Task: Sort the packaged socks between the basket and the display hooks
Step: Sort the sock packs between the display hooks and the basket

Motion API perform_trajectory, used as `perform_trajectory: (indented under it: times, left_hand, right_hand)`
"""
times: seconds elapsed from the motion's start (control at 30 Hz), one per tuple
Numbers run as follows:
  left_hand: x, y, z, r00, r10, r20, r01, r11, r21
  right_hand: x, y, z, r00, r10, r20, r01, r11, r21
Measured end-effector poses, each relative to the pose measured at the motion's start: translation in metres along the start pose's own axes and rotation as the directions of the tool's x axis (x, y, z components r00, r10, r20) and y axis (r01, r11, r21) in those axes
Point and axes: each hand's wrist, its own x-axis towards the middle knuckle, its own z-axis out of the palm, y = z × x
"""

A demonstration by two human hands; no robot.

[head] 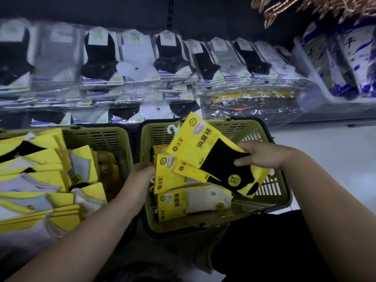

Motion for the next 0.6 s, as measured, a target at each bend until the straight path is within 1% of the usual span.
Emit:
perform_trajectory:
  times: [0.03, 0.07, 0.1, 0.13, 0.17, 0.2, 0.23, 0.27, 0.3, 0.33, 0.37, 0.4, 0.43, 0.5, 0.53, 0.6]
  left_hand:
    - [-0.004, 0.002, 0.0, 0.998, -0.026, 0.063, 0.034, 0.991, -0.13]
    - [-0.006, 0.005, -0.002, 0.996, -0.039, 0.08, 0.059, 0.965, -0.257]
    - [-0.004, 0.006, -0.004, 0.997, -0.019, 0.075, 0.047, 0.919, -0.391]
    - [-0.004, 0.005, -0.007, 0.995, -0.003, 0.102, 0.057, 0.844, -0.533]
    - [-0.002, 0.004, -0.009, 0.992, -0.026, 0.122, 0.102, 0.731, -0.675]
    - [-0.001, 0.003, -0.011, 0.992, -0.026, 0.126, 0.112, 0.662, -0.741]
    - [0.001, 0.001, -0.01, 0.991, 0.004, 0.136, 0.101, 0.649, -0.754]
    - [-0.001, 0.001, -0.006, 0.985, 0.027, 0.168, 0.098, 0.715, -0.692]
    - [-0.004, -0.001, 0.0, 0.98, 0.056, 0.189, 0.068, 0.804, -0.591]
    - [-0.004, -0.002, 0.008, 0.977, 0.067, 0.203, 0.044, 0.866, -0.499]
    - [-0.003, -0.002, 0.012, 0.982, 0.084, 0.171, 0.0, 0.899, -0.438]
    - [-0.001, 0.0, 0.014, 0.988, 0.097, 0.117, -0.046, 0.925, -0.378]
    - [0.003, 0.002, 0.015, 0.992, 0.115, 0.058, -0.092, 0.948, -0.304]
    - [0.01, 0.006, 0.013, 0.989, 0.149, 0.001, -0.147, 0.979, -0.142]
    - [0.014, 0.008, 0.011, 0.987, 0.162, -0.008, -0.162, 0.982, -0.1]
    - [0.023, 0.014, 0.008, 0.984, 0.166, -0.059, -0.169, 0.985, -0.042]
  right_hand:
    - [0.005, -0.002, 0.006, 1.0, -0.008, 0.008, 0.008, 1.0, 0.002]
    - [0.011, -0.006, 0.012, 1.0, -0.01, 0.017, 0.01, 1.0, 0.008]
    - [0.016, -0.008, 0.017, 1.0, -0.012, 0.02, 0.011, 1.0, 0.018]
    - [0.02, -0.012, 0.02, 1.0, -0.02, 0.022, 0.019, 0.998, 0.055]
    - [0.024, -0.015, 0.022, 0.999, -0.04, 0.031, 0.036, 0.992, 0.121]
    - [0.026, -0.019, 0.024, 0.996, -0.07, 0.055, 0.057, 0.975, 0.214]
    - [0.028, -0.022, 0.026, 0.992, -0.099, 0.083, 0.07, 0.95, 0.303]
    - [0.031, -0.026, 0.031, 0.986, -0.121, 0.111, 0.072, 0.926, 0.372]
    - [0.034, -0.029, 0.037, 0.981, -0.135, 0.137, 0.076, 0.927, 0.368]
    - [0.037, -0.035, 0.044, 0.978, -0.14, 0.153, 0.09, 0.951, 0.296]
    - [0.042, -0.039, 0.052, 0.976, -0.147, 0.158, 0.119, 0.978, 0.173]
    - [0.048, -0.043, 0.061, 0.974, -0.163, 0.155, 0.156, 0.986, 0.06]
    - [0.053, -0.044, 0.068, 0.974, -0.175, 0.141, 0.179, 0.984, -0.012]
    - [0.061, -0.044, 0.076, 0.977, -0.186, 0.102, 0.192, 0.98, -0.046]
    - [0.064, -0.043, 0.075, 0.979, -0.178, 0.103, 0.184, 0.982, -0.044]
    - [0.071, -0.034, 0.07, 0.979, -0.109, 0.173, 0.126, 0.987, -0.095]
